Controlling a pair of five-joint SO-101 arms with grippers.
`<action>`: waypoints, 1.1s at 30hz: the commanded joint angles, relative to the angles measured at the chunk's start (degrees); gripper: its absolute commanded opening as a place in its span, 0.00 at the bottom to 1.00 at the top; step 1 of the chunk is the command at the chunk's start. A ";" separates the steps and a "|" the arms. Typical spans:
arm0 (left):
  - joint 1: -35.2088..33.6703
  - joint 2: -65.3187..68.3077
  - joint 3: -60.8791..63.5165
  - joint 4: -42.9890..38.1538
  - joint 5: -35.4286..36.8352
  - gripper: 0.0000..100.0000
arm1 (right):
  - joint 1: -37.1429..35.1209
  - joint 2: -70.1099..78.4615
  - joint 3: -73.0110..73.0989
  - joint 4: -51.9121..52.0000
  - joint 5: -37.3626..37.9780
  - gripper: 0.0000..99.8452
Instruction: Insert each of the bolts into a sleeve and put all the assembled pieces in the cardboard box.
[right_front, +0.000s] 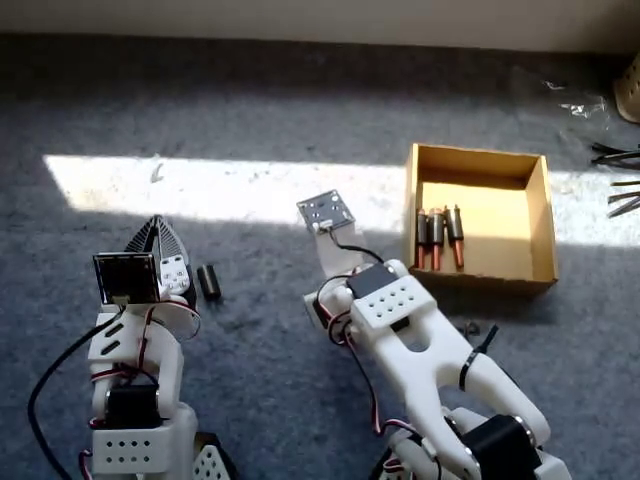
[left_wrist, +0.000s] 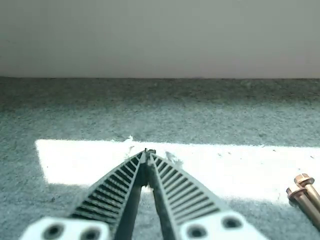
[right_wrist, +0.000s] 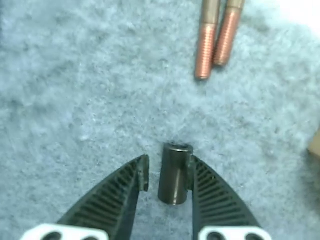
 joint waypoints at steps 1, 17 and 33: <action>-0.40 -0.13 1.19 0.35 -0.44 0.01 | -0.40 0.13 -0.22 -1.01 -0.70 0.11; -0.40 -0.13 1.19 0.35 -0.44 0.01 | -0.48 10.24 -0.84 -0.92 -2.37 0.11; -0.40 -0.13 1.19 0.35 -0.44 0.01 | -0.31 9.19 -2.24 -0.57 -2.29 0.00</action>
